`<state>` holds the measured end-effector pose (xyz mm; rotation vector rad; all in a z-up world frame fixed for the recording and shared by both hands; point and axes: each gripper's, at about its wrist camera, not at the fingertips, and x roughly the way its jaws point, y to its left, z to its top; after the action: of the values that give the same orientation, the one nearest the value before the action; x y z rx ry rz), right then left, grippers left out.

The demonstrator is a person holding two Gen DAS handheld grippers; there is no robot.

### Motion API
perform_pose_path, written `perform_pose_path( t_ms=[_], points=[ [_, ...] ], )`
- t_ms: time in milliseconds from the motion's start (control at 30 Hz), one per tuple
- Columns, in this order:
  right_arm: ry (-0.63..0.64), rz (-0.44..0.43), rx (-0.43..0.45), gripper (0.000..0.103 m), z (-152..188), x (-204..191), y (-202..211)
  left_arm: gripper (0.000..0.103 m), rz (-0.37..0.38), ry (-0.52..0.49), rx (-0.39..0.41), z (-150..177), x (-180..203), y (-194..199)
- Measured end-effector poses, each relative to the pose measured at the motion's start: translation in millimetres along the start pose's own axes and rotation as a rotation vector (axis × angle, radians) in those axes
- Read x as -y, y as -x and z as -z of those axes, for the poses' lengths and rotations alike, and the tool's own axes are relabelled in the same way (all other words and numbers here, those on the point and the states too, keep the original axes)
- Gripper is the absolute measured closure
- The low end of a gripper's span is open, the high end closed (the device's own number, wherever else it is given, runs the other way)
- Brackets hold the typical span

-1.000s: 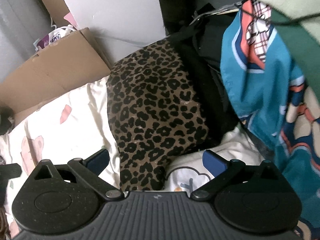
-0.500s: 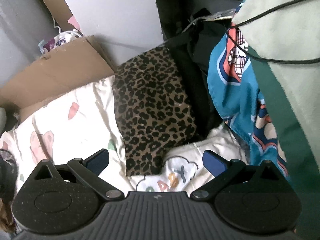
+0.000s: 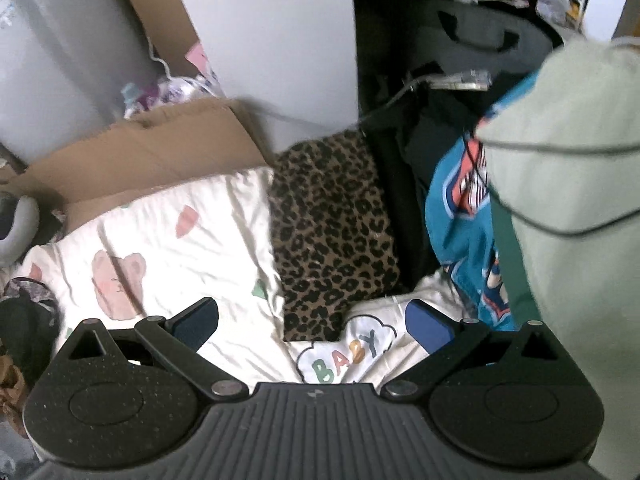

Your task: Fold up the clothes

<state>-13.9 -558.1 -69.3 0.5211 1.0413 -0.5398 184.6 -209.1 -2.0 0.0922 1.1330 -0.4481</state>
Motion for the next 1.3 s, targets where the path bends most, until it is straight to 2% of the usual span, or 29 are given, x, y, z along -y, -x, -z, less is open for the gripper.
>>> perform_pose_path(
  t_ms=[200,500,667,800,933,1100,1300],
  points=[
    [0.034,0.007,0.046,0.000,-12,-27,59,0.000,-0.041,-0.012,0.000,-3,-22,48],
    [0.031,-0.050,0.124,0.000,-3,-62,137,0.000,-0.061,-0.020,0.022,34,-65,106],
    [0.081,-0.074,0.139,0.000,16,-89,156,0.000,-0.050,0.039,0.047,63,-109,144],
    [0.110,-0.085,0.147,0.000,30,-114,168,0.000,-0.101,0.080,0.081,86,-143,167],
    [0.169,-0.101,0.171,0.000,42,-146,181,0.000,-0.110,0.120,0.114,110,-165,183],
    [0.254,-0.104,0.186,0.000,58,-176,189,0.000,-0.144,0.137,0.203,140,-168,208],
    [0.328,-0.112,0.193,0.000,86,-196,192,0.000,-0.168,0.147,0.267,167,-157,224]
  ],
)
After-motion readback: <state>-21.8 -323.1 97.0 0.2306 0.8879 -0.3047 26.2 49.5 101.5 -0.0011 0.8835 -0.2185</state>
